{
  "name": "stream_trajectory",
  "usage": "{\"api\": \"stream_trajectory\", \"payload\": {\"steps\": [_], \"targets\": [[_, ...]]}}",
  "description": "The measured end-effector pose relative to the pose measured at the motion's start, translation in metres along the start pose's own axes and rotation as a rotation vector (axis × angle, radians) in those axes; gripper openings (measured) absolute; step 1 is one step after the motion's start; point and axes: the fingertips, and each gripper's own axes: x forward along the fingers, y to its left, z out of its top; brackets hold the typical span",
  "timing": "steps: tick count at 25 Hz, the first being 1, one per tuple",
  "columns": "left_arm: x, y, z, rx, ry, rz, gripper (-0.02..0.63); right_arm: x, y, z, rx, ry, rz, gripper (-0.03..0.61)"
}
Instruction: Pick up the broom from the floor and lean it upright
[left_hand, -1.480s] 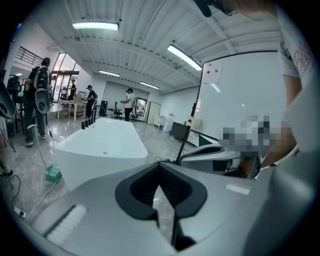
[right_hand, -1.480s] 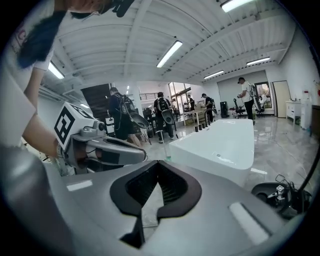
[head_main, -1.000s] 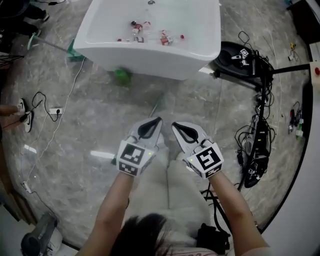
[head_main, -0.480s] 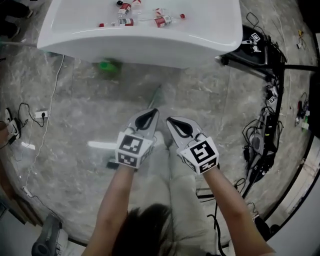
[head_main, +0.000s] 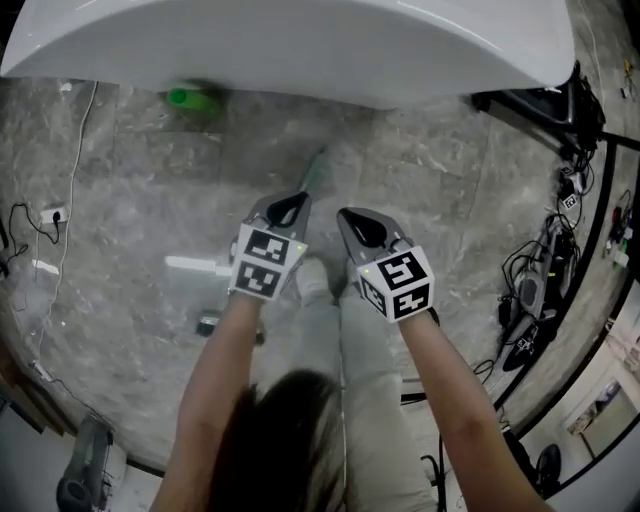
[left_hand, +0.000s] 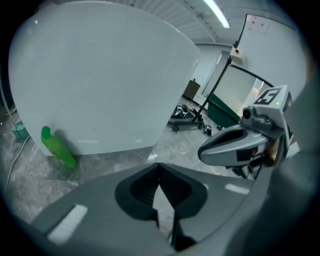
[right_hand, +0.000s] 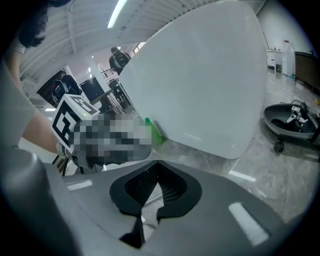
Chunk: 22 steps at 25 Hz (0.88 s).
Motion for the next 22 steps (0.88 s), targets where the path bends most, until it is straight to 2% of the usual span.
{"api": "stream_trajectory", "payload": {"steps": [3,7,8,10,12,22], "targets": [[0.026,0.017,-0.024,0.02,0.057,0.041,0.001,0.019,-0.006,-0.021,-0.031,0.039,0.022,0.002],[0.057,0.031,-0.051,0.01,0.089,0.089,0.002,0.041,-0.018,-0.05,-0.086,0.085,0.036,0.002],[0.066,0.032,-0.058,0.017,0.101,0.09,0.005,0.046,-0.023,-0.057,-0.093,0.093,0.035,0.002],[0.081,0.034,-0.072,0.042,0.138,0.083,0.071,0.055,-0.03,-0.07,-0.091,0.109,0.031,0.002],[0.095,0.038,-0.084,0.062,0.168,0.074,0.085,0.065,-0.036,-0.08,-0.085,0.122,0.028,0.002],[0.15,0.06,-0.144,0.059,0.291,0.134,0.099,0.108,-0.067,-0.109,-0.098,0.171,0.022,0.002]]}}
